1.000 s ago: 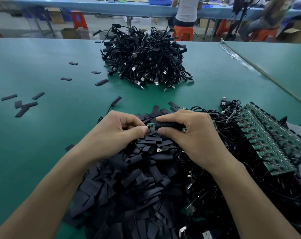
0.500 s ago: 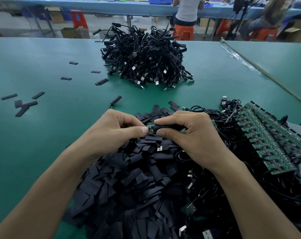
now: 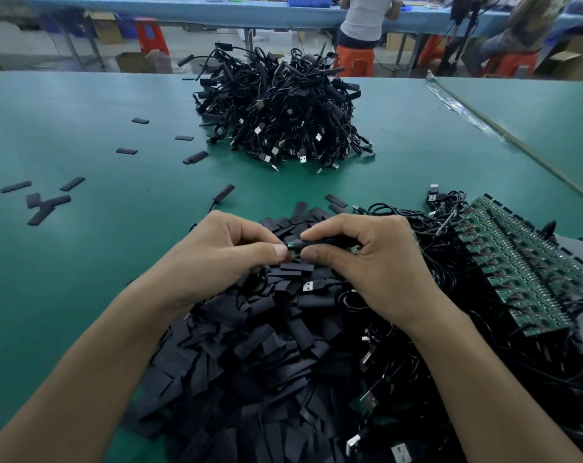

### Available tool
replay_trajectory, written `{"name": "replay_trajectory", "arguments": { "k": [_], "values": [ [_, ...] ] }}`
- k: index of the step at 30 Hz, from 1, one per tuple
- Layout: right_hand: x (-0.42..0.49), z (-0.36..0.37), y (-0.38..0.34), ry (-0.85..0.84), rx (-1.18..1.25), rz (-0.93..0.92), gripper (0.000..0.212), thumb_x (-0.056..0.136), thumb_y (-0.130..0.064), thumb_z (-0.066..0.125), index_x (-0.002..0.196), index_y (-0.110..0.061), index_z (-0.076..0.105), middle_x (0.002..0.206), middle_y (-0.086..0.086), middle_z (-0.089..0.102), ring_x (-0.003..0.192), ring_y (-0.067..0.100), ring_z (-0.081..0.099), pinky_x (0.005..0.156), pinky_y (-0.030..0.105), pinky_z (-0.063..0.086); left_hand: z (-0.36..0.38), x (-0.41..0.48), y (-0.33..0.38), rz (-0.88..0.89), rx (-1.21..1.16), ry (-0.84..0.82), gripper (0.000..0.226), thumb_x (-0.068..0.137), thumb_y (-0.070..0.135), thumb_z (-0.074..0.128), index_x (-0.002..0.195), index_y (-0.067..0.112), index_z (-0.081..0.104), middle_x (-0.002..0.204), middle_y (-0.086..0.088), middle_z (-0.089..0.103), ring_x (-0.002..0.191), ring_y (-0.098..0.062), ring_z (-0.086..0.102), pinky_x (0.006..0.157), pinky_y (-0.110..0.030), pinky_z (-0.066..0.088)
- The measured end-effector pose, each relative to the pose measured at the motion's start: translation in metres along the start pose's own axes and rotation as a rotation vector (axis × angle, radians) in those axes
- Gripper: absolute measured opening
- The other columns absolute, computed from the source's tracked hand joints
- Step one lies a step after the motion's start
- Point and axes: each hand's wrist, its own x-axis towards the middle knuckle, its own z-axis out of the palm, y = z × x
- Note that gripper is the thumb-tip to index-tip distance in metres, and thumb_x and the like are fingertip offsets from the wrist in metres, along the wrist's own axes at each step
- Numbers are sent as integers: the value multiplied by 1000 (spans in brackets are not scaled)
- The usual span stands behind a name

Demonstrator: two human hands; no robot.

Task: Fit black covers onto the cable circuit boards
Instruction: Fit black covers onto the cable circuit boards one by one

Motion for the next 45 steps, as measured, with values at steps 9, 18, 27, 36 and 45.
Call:
{"name": "replay_trajectory", "arguments": {
  "k": [9, 18, 27, 36, 45],
  "values": [
    [0, 3, -4, -5, -25, 16, 20, 76, -14, 84, 95, -16, 79, 84, -11, 75, 77, -1, 69, 73, 14, 53, 2, 1, -1, -31, -4, 5, 9, 78, 33, 77, 75, 25, 79, 61, 2, 62, 58, -8, 50, 58, -16, 37],
    [2, 5, -1, 203, 0, 123, 35, 67, -28, 91, 99, -28, 76, 73, -16, 72, 68, -1, 67, 68, 15, 53, 8, 1, 4, -43, -36, 85, 22, 91, 21, 67, 74, 27, 79, 57, 3, 65, 52, -10, 47, 52, -16, 37],
    [3, 8, 2, 184, -63, 100, 35, 82, -23, 80, 116, -19, 74, 71, -31, 63, 71, -11, 62, 74, 6, 45, 15, 1, 4, 5, -36, 180, 22, 91, 25, 68, 72, 31, 77, 60, 1, 68, 64, -19, 50, 71, -35, 40],
    [5, 3, 2, 225, 242, 200, 19, 89, -9, 72, 92, -29, 74, 74, -6, 75, 63, 10, 70, 62, 18, 53, 15, 1, -3, 75, -36, 110, 8, 86, 27, 74, 86, 34, 77, 79, 3, 75, 68, -7, 59, 68, -23, 46],
    [7, -8, -4, 373, 457, 270, 10, 91, -5, 68, 95, -13, 73, 75, 6, 75, 62, 12, 67, 60, 19, 52, 14, 9, -21, 199, 204, 115, 8, 92, 41, 59, 85, 38, 57, 94, 24, 66, 85, 5, 66, 69, -14, 48]
  ]
}}
